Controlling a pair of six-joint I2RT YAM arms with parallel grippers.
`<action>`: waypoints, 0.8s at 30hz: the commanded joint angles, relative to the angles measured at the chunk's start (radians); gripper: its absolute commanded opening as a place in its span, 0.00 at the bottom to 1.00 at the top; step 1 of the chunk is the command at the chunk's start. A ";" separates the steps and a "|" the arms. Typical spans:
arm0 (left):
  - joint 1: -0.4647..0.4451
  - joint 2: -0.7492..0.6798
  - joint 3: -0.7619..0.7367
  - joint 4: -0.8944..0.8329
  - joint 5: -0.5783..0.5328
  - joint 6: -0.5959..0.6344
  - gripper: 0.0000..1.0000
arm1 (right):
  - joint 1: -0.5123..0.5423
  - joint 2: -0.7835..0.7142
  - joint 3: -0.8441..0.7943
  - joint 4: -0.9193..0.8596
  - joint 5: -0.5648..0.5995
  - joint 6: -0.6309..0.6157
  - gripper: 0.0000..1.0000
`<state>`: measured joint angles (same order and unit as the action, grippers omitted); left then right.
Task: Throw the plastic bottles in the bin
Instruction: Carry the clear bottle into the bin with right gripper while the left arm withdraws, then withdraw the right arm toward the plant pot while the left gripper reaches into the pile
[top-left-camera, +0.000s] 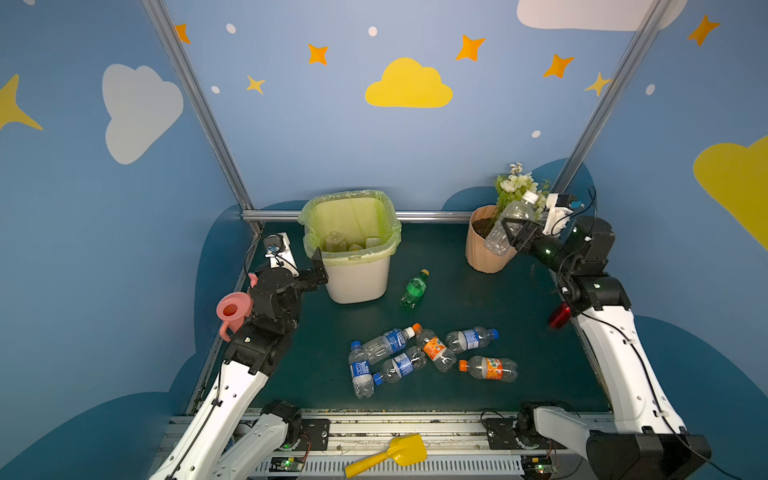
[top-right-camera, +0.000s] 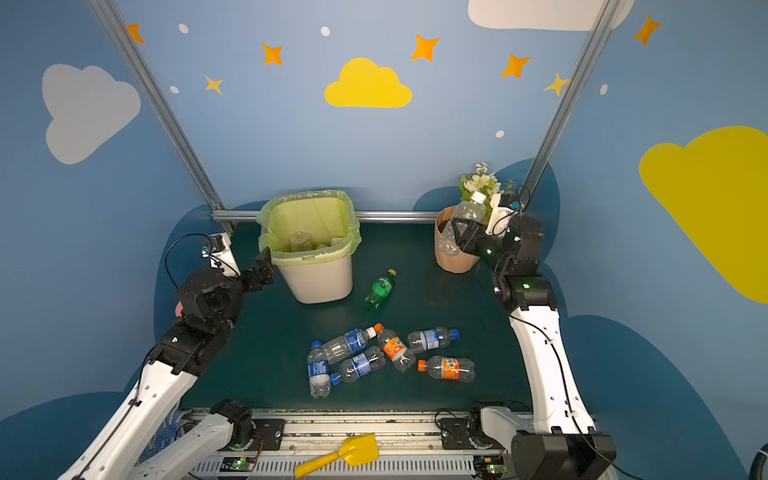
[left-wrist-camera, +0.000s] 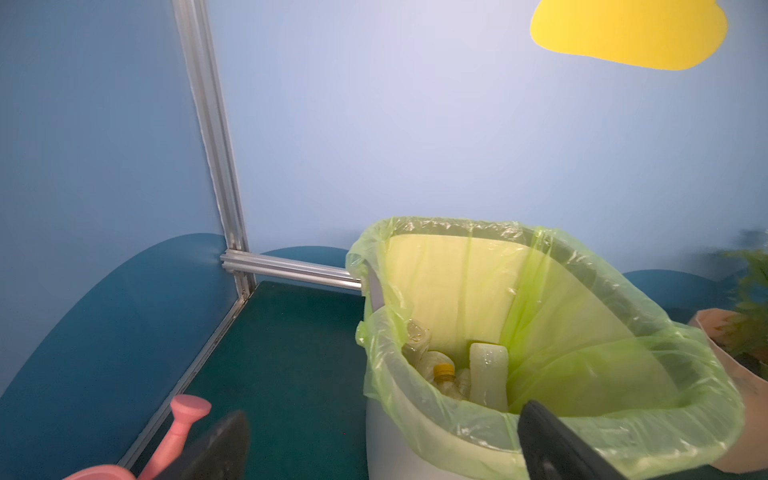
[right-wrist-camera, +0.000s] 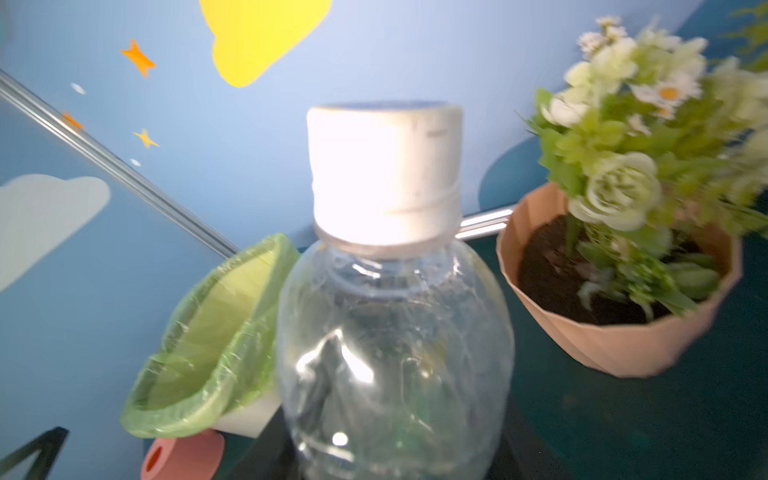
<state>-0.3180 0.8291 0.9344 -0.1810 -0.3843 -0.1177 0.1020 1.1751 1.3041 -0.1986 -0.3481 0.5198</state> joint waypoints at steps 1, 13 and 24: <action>0.027 -0.008 -0.012 -0.044 -0.015 -0.069 1.00 | 0.094 0.073 0.094 0.218 -0.021 0.093 0.50; 0.058 -0.050 -0.025 -0.098 0.014 -0.108 1.00 | 0.538 0.622 0.619 0.212 -0.065 0.019 0.56; 0.059 -0.098 -0.014 -0.112 0.089 -0.027 1.00 | 0.556 0.677 0.911 -0.160 0.061 -0.253 0.94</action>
<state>-0.2619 0.7479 0.9176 -0.2943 -0.3470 -0.1932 0.6861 2.0129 2.1998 -0.3271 -0.3523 0.3569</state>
